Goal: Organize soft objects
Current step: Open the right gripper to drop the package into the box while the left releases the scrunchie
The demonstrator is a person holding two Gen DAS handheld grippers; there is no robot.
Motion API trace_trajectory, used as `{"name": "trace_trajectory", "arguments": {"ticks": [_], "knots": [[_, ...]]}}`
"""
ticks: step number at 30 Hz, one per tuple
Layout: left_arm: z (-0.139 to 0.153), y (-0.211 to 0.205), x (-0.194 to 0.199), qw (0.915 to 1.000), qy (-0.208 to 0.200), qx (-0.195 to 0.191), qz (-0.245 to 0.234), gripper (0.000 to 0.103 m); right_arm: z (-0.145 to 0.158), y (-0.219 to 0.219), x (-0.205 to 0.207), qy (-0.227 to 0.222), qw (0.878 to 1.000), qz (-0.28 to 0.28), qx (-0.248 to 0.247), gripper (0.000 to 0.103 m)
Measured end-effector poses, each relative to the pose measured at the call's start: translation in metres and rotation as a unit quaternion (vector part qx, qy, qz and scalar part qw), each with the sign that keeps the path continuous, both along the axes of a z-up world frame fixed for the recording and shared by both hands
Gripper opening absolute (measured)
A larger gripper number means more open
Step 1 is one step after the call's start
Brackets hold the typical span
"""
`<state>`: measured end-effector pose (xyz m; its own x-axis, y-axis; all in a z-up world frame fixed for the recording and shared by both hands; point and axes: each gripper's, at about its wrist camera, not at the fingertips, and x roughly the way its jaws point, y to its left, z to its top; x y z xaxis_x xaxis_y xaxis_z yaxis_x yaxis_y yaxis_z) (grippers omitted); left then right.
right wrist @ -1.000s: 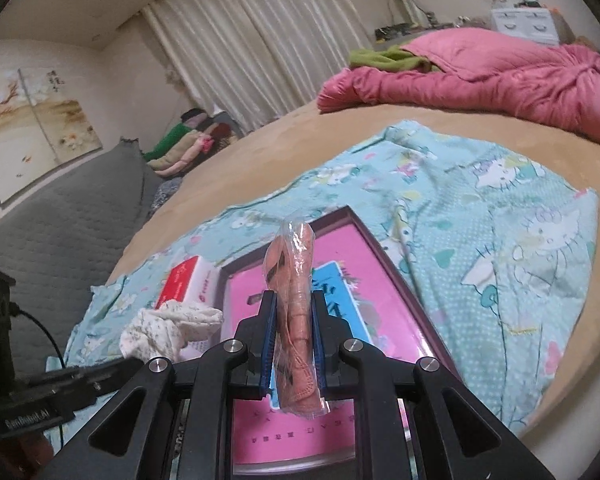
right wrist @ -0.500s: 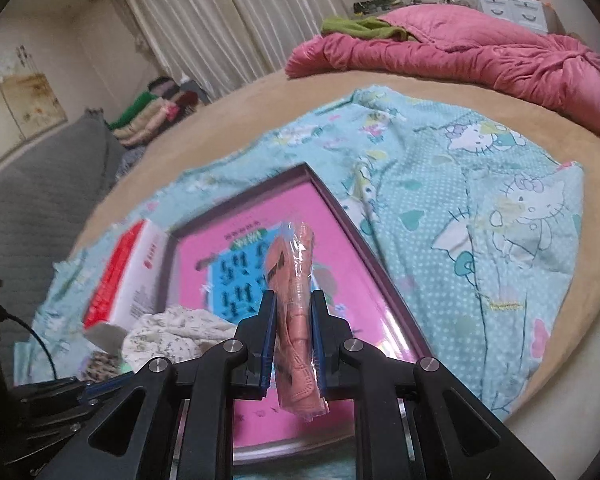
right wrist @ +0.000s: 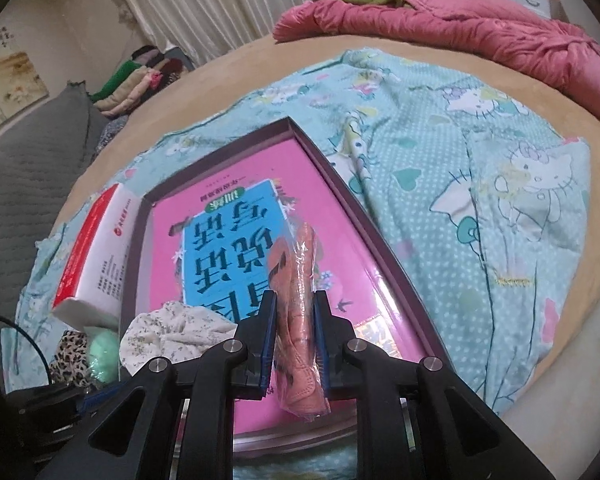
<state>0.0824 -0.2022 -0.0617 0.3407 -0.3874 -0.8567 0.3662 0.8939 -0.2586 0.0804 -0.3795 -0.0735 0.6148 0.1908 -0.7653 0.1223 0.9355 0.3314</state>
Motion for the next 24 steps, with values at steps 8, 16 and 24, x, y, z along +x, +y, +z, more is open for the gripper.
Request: {"name": "trace_trajectory", "arguments": {"ticks": [8,16,24], "knots": [[-0.005,-0.001,-0.002,0.9999,0.010,0.000,-0.006,0.009,-0.003,-0.005,0.001,0.014,1.000,-0.018,-0.004,0.023],[-0.006,-0.002,-0.001,0.9998,0.017,-0.003,-0.007,0.009,-0.002,-0.006,0.000,0.017,0.999,-0.028,-0.014,0.030],[-0.007,-0.002,0.000,0.9996,0.025,-0.009,-0.011,0.009,0.009,-0.002,-0.004,-0.010,0.999,-0.022,-0.024,0.035]]}}
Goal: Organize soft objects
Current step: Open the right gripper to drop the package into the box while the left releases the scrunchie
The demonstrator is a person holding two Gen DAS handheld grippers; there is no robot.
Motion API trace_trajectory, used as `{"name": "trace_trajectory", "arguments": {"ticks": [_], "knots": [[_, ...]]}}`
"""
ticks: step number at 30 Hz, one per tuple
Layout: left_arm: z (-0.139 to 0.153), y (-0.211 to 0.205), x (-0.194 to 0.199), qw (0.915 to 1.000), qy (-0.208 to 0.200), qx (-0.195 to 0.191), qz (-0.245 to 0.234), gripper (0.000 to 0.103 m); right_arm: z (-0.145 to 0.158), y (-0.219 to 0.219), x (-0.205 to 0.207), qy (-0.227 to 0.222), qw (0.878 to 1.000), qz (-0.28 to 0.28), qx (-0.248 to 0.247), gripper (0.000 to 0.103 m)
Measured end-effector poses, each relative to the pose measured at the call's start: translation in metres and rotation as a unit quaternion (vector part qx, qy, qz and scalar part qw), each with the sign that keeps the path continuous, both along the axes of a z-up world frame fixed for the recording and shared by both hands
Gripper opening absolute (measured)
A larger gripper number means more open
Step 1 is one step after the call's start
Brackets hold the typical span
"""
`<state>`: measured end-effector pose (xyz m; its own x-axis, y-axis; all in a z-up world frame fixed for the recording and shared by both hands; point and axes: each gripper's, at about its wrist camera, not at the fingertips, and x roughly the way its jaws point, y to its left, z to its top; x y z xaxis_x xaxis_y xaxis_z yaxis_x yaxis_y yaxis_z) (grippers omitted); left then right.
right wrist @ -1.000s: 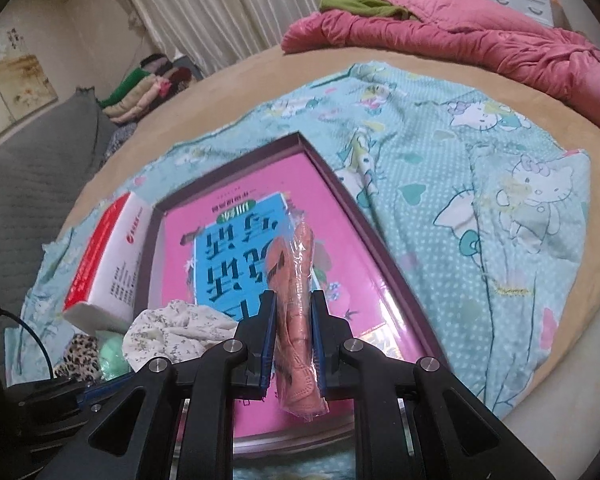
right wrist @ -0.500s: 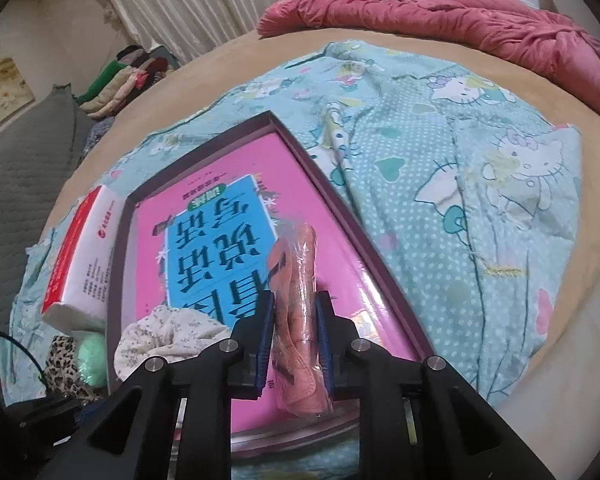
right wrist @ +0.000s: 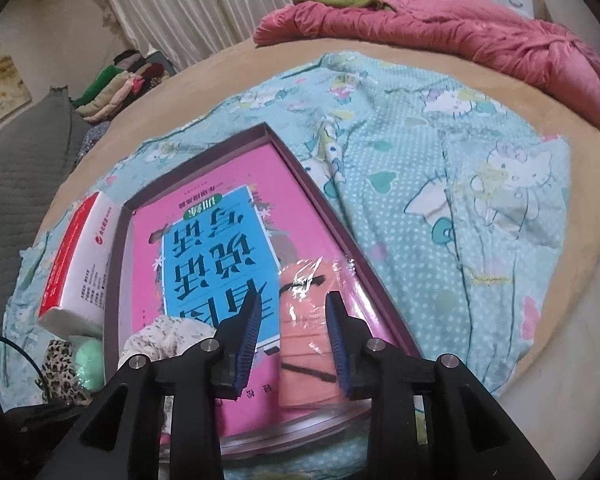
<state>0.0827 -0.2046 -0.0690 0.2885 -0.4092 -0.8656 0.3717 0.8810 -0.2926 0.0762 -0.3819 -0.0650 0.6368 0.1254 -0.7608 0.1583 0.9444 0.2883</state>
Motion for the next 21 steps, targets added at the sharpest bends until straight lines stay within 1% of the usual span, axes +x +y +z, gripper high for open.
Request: {"name": "trace_trajectory", "arguments": {"ticks": [4,7,8,10,12,15,17,19,21], "knots": [[0.000,0.001,0.000,1.0000,0.006,0.002,0.004,0.012,0.005,0.003,-0.001,-0.015,1.000,0.008,-0.006,0.040],[-0.001,0.002,-0.001,0.9999,0.008,0.007,0.006,0.018,0.007,0.005,-0.001,-0.023,1.000,0.012,-0.005,0.043],[-0.001,0.003,-0.001,0.9999,0.007,0.010,0.007,0.021,0.007,0.006,-0.001,-0.024,1.000,0.013,-0.006,0.047],[0.000,0.003,-0.002,0.9998,0.004,0.015,0.008,0.027,0.007,0.006,-0.001,-0.026,1.000,0.014,-0.006,0.048],[0.001,0.003,-0.002,0.9998,0.004,0.016,0.008,0.028,0.007,0.007,0.000,-0.028,0.999,0.015,-0.005,0.049],[0.003,0.003,-0.004,0.9998,0.002,0.020,0.005,0.031,0.007,0.008,0.001,-0.029,0.999,0.018,-0.005,0.052],[0.004,0.003,-0.005,0.9998,0.000,0.021,0.002,0.038,0.008,0.009,0.001,-0.030,0.999,0.020,-0.008,0.055],[0.007,0.003,-0.007,0.9998,0.002,0.019,0.002,0.047,0.008,0.011,0.001,-0.031,0.999,0.022,-0.011,0.055],[0.010,0.005,-0.009,0.9999,0.005,0.011,0.003,0.051,0.010,0.012,0.000,-0.035,0.999,0.024,-0.014,0.056]]}}
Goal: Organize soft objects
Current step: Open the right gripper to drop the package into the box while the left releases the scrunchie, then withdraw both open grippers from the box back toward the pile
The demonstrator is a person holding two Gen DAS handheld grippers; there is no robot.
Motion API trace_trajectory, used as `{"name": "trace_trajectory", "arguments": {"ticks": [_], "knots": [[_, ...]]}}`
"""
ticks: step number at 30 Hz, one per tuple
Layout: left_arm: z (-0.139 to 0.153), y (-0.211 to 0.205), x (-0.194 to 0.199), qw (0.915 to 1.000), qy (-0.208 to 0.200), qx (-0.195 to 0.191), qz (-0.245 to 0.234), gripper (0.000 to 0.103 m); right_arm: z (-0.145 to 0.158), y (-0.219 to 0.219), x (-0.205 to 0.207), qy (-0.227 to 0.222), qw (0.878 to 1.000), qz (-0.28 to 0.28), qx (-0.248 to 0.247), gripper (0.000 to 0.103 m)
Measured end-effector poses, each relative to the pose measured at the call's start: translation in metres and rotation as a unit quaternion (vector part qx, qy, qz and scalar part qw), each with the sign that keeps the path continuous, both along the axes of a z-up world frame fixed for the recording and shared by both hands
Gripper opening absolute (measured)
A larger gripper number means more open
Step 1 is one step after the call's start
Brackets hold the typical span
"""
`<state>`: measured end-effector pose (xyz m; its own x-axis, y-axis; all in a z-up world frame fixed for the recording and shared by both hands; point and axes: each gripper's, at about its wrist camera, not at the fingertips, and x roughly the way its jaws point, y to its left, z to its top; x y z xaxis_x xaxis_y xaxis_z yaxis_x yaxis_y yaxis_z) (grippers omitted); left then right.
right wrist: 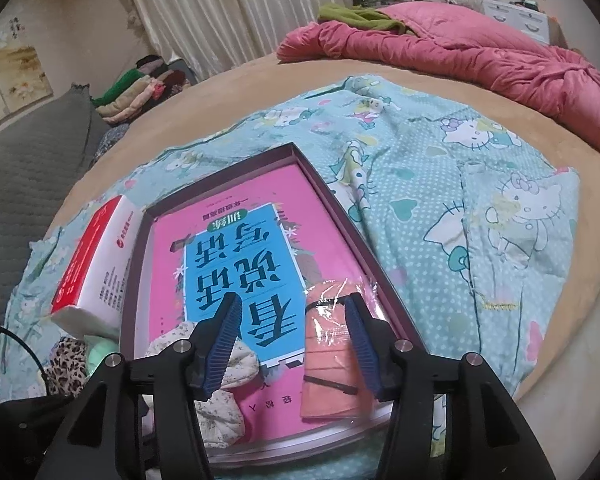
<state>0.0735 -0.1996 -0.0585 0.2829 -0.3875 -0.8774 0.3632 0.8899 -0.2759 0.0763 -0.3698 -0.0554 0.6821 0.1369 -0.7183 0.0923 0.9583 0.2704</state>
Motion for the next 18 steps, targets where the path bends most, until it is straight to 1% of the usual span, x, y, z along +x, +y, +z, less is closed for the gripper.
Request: {"name": "trace_trajectory", "arguments": {"ticks": [1,2,4,13,18], "knots": [[0.002,0.001,-0.001,1.0000,-0.003,-0.001,0.000,0.053,0.001,0.000,-0.001,-0.004,1.000,0.001,-0.001,0.058],[0.005,0.002,-0.002,1.0000,-0.007,0.000,0.000,0.053,0.003,0.001,-0.002,-0.008,1.000,0.002,-0.002,0.064],[0.010,0.005,-0.004,0.9999,-0.014,-0.001,0.001,0.056,0.006,0.002,-0.004,-0.017,1.000,0.002,-0.007,0.067],[0.031,0.024,-0.009,0.9985,-0.049,0.006,0.025,0.068,0.015,0.013,-0.009,-0.042,0.999,0.016,-0.026,0.071],[0.035,0.034,-0.011,0.9981,-0.049,0.003,0.036,0.069,0.019,0.020,-0.011,-0.051,0.998,0.024,-0.034,0.071]]}}
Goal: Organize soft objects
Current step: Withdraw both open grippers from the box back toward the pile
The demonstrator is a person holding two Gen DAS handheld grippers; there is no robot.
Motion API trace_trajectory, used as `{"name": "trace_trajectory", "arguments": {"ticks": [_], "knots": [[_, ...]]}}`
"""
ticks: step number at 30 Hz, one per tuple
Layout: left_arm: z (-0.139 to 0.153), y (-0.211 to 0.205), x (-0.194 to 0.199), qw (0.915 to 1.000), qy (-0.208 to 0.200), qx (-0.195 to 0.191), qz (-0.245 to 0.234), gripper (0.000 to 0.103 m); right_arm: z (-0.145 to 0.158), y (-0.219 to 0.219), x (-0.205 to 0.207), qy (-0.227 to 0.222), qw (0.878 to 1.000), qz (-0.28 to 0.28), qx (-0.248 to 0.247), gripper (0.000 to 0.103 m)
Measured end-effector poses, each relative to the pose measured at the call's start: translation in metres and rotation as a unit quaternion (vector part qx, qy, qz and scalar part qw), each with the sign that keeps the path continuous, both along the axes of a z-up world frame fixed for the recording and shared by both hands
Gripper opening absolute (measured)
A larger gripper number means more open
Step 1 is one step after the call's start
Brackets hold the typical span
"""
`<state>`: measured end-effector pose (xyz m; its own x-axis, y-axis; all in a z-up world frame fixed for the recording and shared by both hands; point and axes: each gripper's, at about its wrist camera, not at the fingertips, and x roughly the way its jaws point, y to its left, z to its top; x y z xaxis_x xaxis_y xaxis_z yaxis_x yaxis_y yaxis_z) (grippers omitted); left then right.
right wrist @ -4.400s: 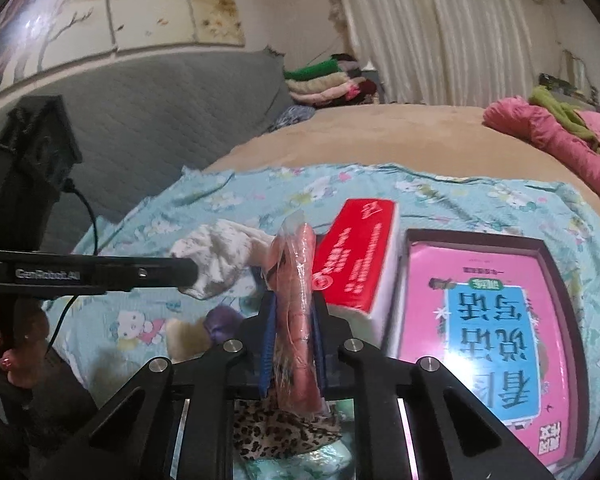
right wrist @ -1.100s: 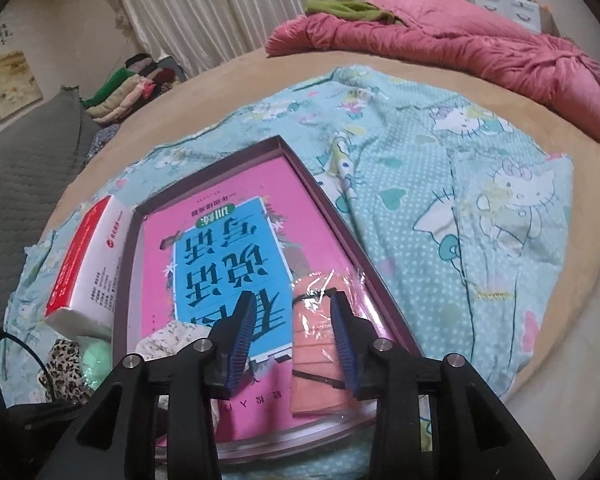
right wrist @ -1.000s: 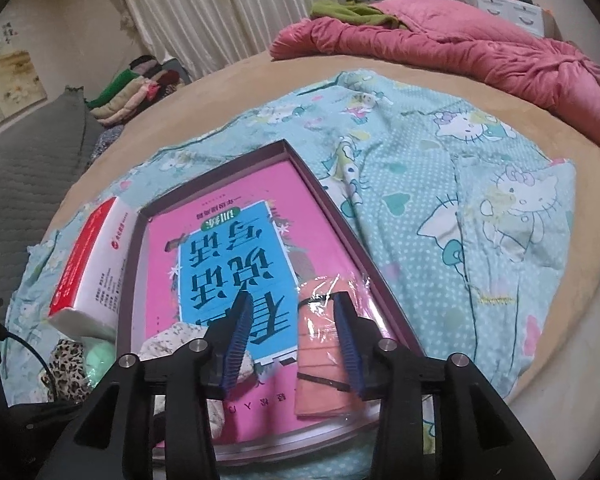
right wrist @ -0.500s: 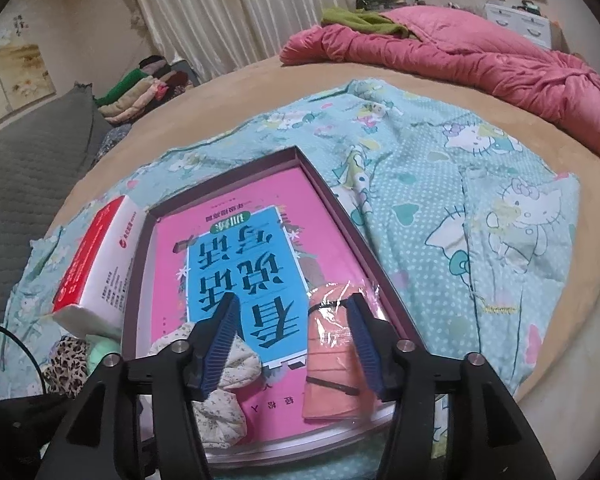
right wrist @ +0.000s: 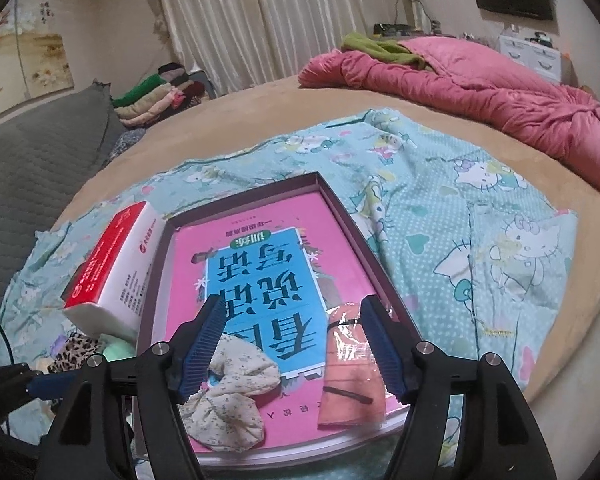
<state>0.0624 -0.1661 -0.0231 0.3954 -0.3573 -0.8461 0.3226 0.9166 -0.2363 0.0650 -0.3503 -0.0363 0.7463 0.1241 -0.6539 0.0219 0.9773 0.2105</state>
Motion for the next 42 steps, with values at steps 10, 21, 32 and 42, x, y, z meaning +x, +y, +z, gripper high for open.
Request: {"name": "trace_trajectory", "arguments": {"ticks": [10,21,32,42], "knots": [[0.011,0.017,-0.007,0.9998,-0.012,-0.002,0.014,0.069,0.012,0.015,-0.008,-0.021,1.000,0.017,-0.002,0.072],[0.026,0.046,-0.012,0.9987,-0.025,-0.013,0.043,0.075,0.041,0.023,-0.022,-0.076,0.997,0.025,0.010,0.078],[0.053,0.102,-0.013,0.9935,-0.051,-0.013,0.101,0.076,0.081,0.044,-0.037,-0.115,0.992,0.044,0.016,0.078],[0.072,0.159,-0.017,0.9851,-0.066,-0.024,0.157,0.076,0.103,0.060,-0.043,-0.100,0.990,0.080,0.062,0.078]]}}
